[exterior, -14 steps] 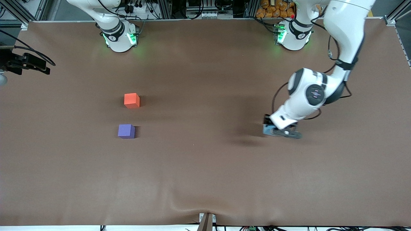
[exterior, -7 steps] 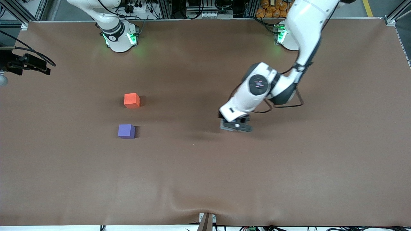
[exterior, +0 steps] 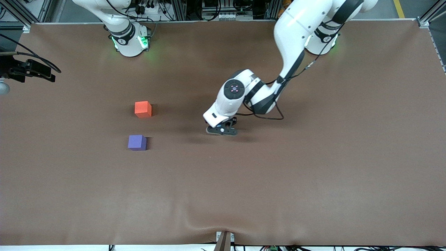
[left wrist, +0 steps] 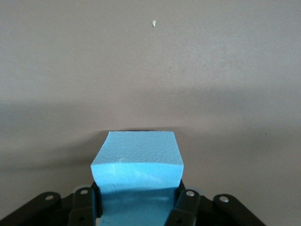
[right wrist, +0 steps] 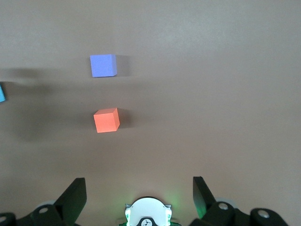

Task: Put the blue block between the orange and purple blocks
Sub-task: 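Carry the light-blue cube with the left gripper toward the table middle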

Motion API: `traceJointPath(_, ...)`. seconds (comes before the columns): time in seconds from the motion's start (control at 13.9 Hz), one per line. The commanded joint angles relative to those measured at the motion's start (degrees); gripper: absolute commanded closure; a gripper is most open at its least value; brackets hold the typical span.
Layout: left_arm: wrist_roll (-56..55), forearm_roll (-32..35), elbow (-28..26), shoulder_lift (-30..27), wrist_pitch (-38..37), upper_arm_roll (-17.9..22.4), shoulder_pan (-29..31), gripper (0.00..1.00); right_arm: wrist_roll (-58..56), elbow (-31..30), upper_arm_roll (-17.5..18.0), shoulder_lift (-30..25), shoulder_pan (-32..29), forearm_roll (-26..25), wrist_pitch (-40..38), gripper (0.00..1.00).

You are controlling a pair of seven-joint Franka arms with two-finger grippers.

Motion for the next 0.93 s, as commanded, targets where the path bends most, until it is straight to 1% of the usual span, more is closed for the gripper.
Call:
traceJointPath(0.0, -3.72, 1.06, 5.18, 2.90, -1.82, 3.74, -3.25, 0.00, 0.24, 0.38, 0.04, 0.76, 1.79, -0.40, -0.10, 0.00)
traceJointPath(0.14, -3.90, 3.42, 5.17, 1.41, -6.37, 4.55, -4.39, 0.00, 1.73, 0.46, 0.04, 1.21, 4.51, -0.32, 0.86, 0.00)
traceJointPath(0.22, -3.90, 5.52, 5.17, -0.26, -10.05, 4.55, -4.22, 0.00, 4.78, 0.46, 0.04, 1.64, 6.35, -0.32, 1.48, 0.00)
traceJointPath(0.36, -3.72, 8.61, 5.09, -6.04, -18.22, 5.24, -3.00, 0.00, 11.55, 0.46, 0.04, 2.61, 10.04, -0.32, 2.44, 0.00)
traceJointPath(0.43, -3.63, 8.71, 4.91, -9.29, -21.48, 6.12, -1.69, 0.00, 13.50, 0.46, 0.04, 3.31, 11.62, -0.32, 2.97, 0.00)
traceJointPath(0.65, -2.84, 8.88, 4.74, -16.51, -30.01, 6.13, 2.88, 0.00, 18.50, 0.55, 0.04, 7.17, 16.98, 0.12, 8.05, 0.00)
traceJointPath(0.86, -1.62, 8.97, 4.65, -22.58, -38.80, 6.30, 7.11, 0.00, 29.73, 0.55, 0.04, 13.23, 24.71, 0.04, 15.09, 0.00)
